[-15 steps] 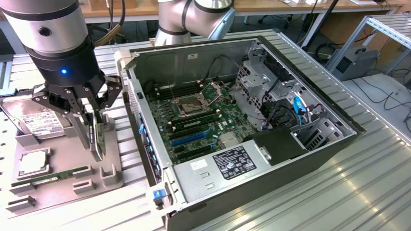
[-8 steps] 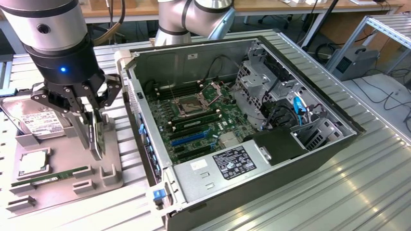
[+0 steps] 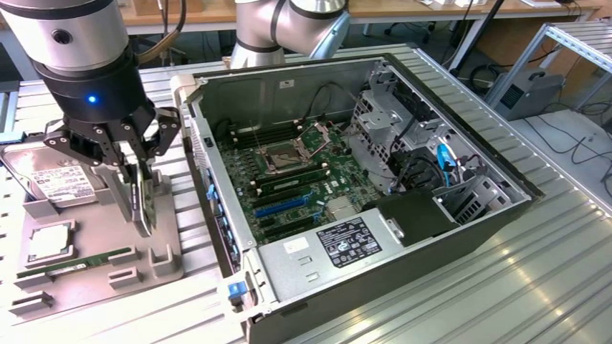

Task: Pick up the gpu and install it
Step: 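Pick up the gpu and move the gpu toward the slot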

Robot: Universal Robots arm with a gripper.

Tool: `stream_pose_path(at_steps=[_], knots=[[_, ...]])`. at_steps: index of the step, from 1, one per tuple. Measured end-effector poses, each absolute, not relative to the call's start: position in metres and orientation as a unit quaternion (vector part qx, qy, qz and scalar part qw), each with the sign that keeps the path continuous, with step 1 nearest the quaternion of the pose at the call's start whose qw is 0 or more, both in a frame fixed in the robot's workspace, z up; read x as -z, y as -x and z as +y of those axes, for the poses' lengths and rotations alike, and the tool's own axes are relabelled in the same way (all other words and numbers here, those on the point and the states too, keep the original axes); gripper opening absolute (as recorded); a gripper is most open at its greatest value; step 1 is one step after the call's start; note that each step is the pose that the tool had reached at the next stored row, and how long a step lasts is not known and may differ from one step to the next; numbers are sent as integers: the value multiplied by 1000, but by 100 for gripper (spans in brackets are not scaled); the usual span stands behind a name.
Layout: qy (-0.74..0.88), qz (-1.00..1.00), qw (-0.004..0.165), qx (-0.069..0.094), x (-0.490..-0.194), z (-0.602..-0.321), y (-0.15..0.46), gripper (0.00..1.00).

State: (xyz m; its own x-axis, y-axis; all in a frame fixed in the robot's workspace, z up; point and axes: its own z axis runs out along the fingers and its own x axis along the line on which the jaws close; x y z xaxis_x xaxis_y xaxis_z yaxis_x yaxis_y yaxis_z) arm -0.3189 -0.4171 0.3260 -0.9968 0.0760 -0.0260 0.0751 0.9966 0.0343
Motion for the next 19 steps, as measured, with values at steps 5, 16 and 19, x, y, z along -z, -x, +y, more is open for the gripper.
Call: stream_pose_path(at_steps=[5, 16, 19], knots=[[-38, 999, 14, -17, -328, -417, 319, 27], [-38, 999, 14, -17, -334, -417, 319, 27], [-38, 999, 14, -17, -335, -417, 319, 27]])
